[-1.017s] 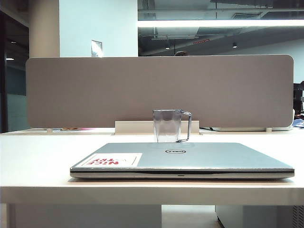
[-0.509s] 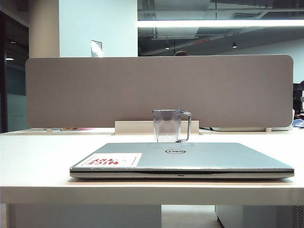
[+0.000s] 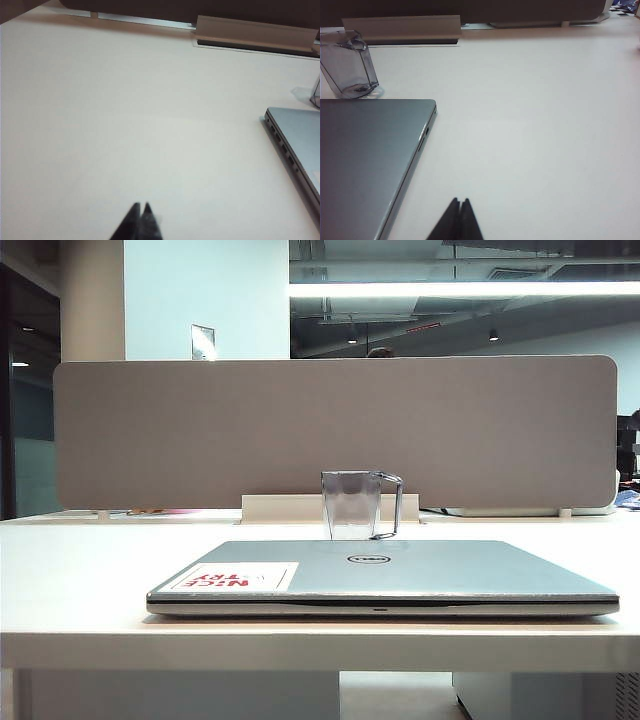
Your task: Pick up the water cup and place it on the side of the laptop away from you.
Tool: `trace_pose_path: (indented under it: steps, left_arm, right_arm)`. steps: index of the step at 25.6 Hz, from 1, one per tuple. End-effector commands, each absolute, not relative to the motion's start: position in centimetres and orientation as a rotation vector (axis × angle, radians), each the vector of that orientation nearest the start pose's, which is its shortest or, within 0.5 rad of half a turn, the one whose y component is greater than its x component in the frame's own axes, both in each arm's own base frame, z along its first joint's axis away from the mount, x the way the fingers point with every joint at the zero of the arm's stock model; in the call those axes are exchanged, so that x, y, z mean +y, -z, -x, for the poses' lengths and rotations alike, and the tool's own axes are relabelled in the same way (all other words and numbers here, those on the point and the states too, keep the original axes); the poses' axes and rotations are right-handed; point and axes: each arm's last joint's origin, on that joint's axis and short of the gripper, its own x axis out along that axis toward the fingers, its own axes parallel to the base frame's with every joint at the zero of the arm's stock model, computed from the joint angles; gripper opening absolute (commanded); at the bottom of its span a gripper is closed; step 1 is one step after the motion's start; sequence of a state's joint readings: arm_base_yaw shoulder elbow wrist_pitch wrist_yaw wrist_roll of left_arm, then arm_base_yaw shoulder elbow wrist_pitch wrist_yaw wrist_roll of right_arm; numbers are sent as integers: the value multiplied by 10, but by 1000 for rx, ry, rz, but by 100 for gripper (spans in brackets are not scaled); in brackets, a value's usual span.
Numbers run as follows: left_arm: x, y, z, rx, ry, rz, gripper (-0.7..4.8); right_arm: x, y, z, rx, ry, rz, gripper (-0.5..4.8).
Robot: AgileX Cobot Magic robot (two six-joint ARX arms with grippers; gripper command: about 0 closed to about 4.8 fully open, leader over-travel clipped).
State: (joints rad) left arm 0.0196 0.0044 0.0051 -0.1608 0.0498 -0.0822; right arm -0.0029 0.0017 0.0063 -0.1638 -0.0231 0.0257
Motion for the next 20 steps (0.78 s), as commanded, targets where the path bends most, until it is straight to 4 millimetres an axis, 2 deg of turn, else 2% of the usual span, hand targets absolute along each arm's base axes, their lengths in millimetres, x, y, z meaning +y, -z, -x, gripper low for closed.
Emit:
trace_pose_path:
  steps: [1, 9, 20]
  left_arm:
    - [1, -150, -96, 164, 20, 83, -5]
    - [1, -163, -97, 31, 25, 79, -4]
    - [1, -161, -97, 45, 25, 80, -4]
  right_arm:
    - [0, -149, -97, 152, -17, -24, -1]
    - [0, -149, -97, 152, -17, -24, -1]
    - [0, -149, -97, 152, -17, -24, -1]
